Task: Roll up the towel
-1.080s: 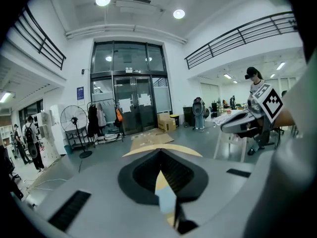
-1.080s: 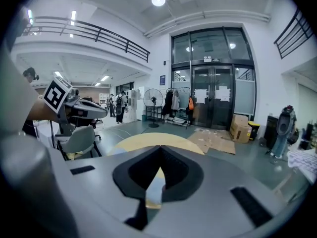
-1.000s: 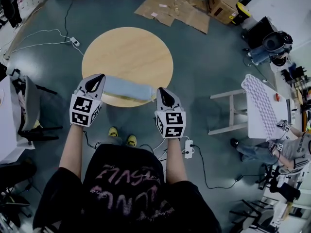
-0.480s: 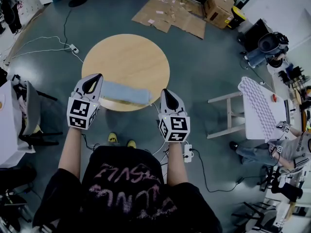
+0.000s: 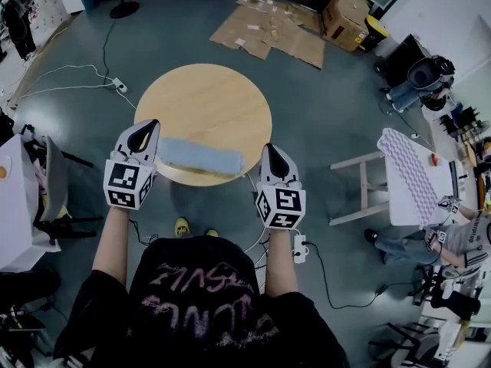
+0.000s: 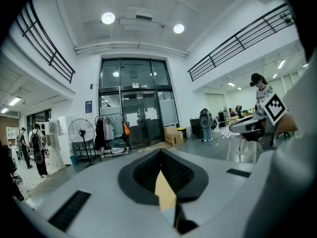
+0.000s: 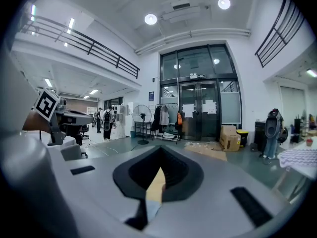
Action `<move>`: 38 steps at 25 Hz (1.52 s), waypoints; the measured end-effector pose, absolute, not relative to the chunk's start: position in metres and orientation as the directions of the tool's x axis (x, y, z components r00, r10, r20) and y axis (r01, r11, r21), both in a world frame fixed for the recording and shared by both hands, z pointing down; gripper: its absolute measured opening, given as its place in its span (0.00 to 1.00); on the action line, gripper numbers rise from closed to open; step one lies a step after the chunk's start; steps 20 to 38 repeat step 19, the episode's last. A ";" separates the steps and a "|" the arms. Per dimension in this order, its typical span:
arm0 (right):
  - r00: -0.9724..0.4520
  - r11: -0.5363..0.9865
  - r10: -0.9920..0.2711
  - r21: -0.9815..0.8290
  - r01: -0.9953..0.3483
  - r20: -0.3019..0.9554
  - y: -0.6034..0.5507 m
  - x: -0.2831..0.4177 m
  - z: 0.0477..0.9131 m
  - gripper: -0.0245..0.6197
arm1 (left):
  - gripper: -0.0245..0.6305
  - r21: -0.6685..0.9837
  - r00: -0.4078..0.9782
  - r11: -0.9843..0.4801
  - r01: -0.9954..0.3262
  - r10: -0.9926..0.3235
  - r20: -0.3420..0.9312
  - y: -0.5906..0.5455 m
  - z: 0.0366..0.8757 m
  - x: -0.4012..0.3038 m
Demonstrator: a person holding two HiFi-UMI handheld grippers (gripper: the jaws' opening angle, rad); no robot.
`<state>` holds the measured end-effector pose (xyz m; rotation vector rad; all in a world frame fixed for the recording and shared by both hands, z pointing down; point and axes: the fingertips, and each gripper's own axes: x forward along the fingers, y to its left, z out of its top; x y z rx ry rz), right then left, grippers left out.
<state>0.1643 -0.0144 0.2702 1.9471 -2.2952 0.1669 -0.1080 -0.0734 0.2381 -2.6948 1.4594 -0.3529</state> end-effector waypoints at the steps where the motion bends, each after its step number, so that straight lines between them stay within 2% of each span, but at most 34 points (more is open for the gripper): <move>1: -0.160 0.162 -0.973 -0.002 -0.987 0.167 -0.016 0.163 0.269 0.04 | 0.05 -0.151 0.527 -0.551 -0.821 -0.832 0.170 -0.074 0.237 -0.110; 19: -0.145 0.149 -0.979 0.019 -0.989 0.144 -0.030 0.157 0.250 0.04 | 0.05 -0.046 0.494 -0.499 -0.866 -0.865 0.088 -0.091 0.215 -0.142; 38: -0.145 0.149 -0.979 0.019 -0.989 0.144 -0.030 0.157 0.250 0.04 | 0.05 -0.046 0.494 -0.499 -0.866 -0.865 0.088 -0.091 0.215 -0.142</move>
